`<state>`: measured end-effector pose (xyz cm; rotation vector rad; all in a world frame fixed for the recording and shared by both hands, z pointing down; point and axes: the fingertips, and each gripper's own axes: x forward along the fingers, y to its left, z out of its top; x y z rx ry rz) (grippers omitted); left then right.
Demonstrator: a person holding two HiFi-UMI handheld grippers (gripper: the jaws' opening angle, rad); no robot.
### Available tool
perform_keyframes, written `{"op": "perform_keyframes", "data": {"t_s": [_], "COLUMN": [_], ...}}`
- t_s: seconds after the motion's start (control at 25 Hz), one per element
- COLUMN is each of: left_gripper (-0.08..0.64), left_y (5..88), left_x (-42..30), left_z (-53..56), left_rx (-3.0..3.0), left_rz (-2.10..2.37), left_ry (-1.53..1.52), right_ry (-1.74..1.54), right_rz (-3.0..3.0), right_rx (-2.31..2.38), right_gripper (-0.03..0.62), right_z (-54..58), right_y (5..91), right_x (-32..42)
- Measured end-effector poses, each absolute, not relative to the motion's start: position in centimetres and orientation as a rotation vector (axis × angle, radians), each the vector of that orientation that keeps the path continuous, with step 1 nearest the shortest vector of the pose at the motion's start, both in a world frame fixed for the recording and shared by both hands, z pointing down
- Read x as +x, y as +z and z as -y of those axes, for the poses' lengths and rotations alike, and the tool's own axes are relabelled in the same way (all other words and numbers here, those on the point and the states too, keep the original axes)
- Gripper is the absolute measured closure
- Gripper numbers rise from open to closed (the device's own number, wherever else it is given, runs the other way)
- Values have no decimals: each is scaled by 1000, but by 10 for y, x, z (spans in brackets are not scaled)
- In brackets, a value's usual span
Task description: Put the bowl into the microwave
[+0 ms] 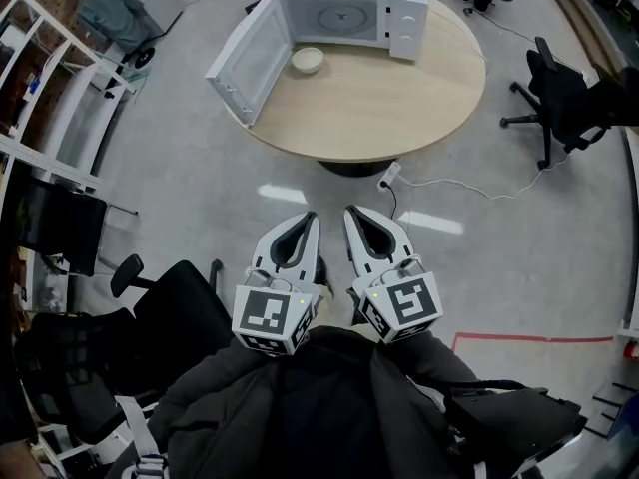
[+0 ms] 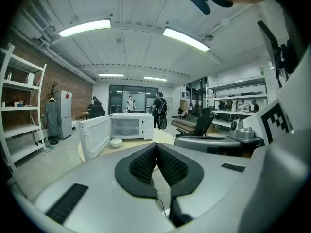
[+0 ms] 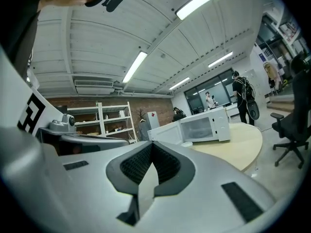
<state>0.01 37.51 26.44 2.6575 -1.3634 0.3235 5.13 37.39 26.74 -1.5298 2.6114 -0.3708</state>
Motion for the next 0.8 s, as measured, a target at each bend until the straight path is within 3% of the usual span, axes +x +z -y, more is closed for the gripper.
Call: {"op": "perform_keyframes", "data": {"t_s": [0.8], "left_gripper": [551], "left_y": [271], "left_x": [-97], "left_z": [-182], "left_rx": [2611], "left_rz": [1255], "left_ry": [100], "right_ry": [-356], "right_rz": [-2660], "right_rx": [-1667], "right_gripper": [583], "right_z": [-193], "right_y": [275], "right_x": [-42]}}
